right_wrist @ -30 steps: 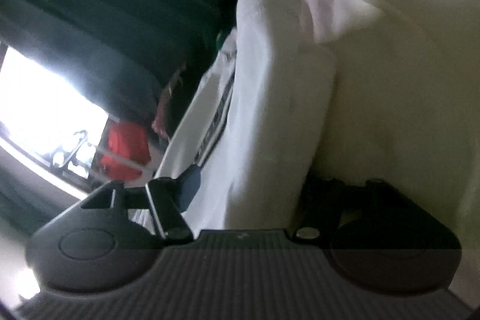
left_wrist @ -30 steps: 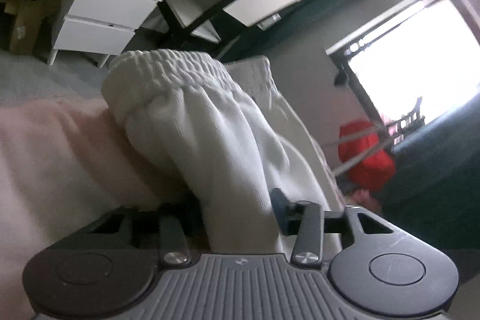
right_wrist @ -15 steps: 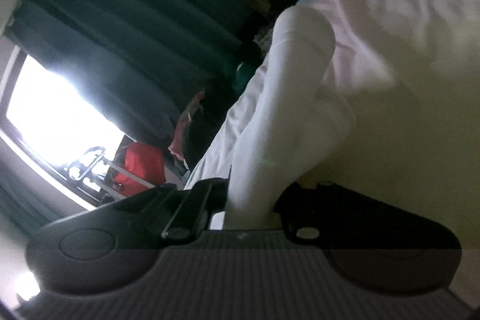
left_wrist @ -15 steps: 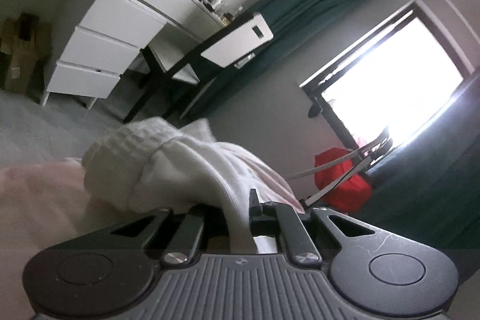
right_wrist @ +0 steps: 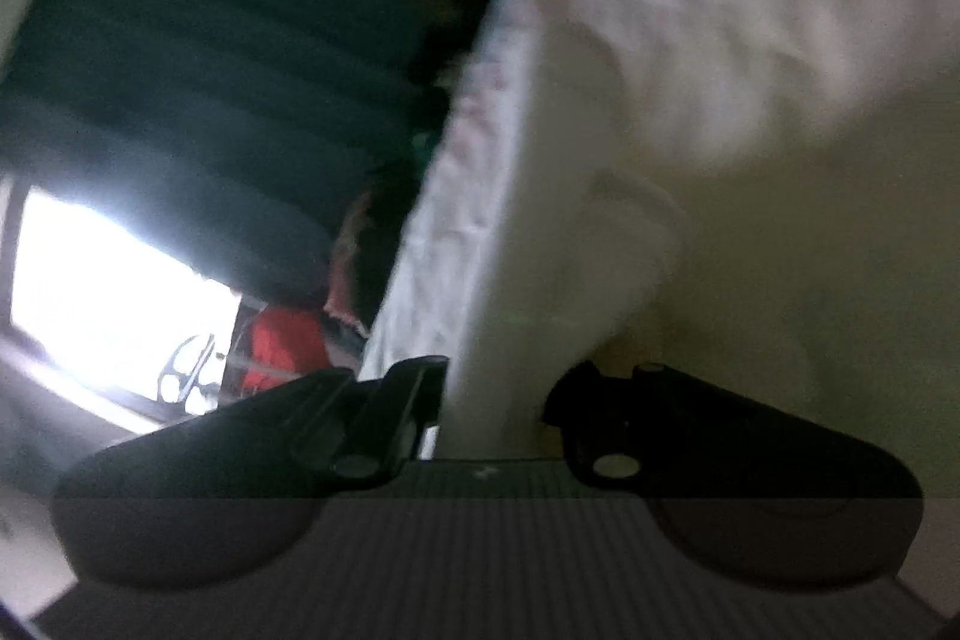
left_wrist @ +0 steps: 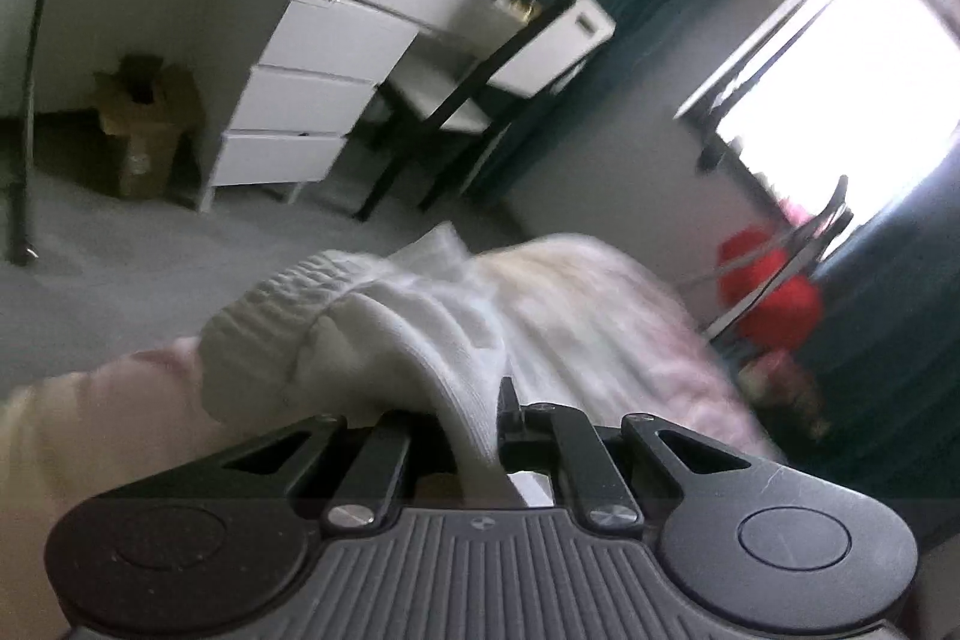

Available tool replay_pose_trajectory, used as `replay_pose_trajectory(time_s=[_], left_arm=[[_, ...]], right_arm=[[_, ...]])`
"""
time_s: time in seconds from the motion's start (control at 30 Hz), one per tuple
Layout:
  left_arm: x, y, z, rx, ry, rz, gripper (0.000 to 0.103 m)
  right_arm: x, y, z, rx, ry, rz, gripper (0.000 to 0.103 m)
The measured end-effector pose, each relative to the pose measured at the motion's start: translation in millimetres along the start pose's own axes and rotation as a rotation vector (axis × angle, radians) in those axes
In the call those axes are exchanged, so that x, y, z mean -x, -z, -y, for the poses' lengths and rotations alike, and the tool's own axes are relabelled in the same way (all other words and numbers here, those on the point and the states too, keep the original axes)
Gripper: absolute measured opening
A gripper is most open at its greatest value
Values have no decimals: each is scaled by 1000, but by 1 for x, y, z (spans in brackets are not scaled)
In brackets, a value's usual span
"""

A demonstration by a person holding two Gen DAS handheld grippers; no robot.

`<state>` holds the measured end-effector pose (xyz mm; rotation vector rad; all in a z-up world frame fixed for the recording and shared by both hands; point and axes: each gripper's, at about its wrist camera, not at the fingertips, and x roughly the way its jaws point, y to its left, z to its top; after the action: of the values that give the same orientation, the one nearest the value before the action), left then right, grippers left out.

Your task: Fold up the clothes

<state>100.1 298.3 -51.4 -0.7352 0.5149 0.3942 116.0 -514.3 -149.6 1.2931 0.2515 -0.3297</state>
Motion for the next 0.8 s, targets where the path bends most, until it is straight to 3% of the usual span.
replay_pose_trajectory(time_s=[0.1,0.17,0.33,0.37,0.43,0.5,0.53,0.57,0.63,0.73,0.8], left_arm=[[-13,13,10,-192,-92,-65,9],[-23,21,16,-269,-157,-85,13],[-24,29,27,-318,-199,-82,17],[-23,29,30,-332,-208,-85,25],[-21,31,36,-353,-228,-93,43],[-16,37,47,-399,-307,-97,65],[-12,41,54,-425,-344,-88,65],[-6,45,61,-448,-352,-72,68],[10,54,72,-481,-332,-27,78],[29,75,94,-529,-253,38,79],[37,92,110,-564,-176,58,79]], right_arm=[[-7,0,19,-65,53,-51,12],[-11,0,29,-111,73,-75,13],[-19,0,31,-104,39,-111,17],[-22,0,32,-115,34,-122,20],[-28,-3,36,-149,20,-138,44],[-33,-4,35,-167,-21,-138,59],[-35,-4,33,-163,-44,-136,66],[-38,-4,30,-157,-57,-133,66],[-40,-6,25,-133,-55,-115,66],[-42,-7,20,-91,-49,-47,65],[-46,-9,18,-98,-43,-49,55]])
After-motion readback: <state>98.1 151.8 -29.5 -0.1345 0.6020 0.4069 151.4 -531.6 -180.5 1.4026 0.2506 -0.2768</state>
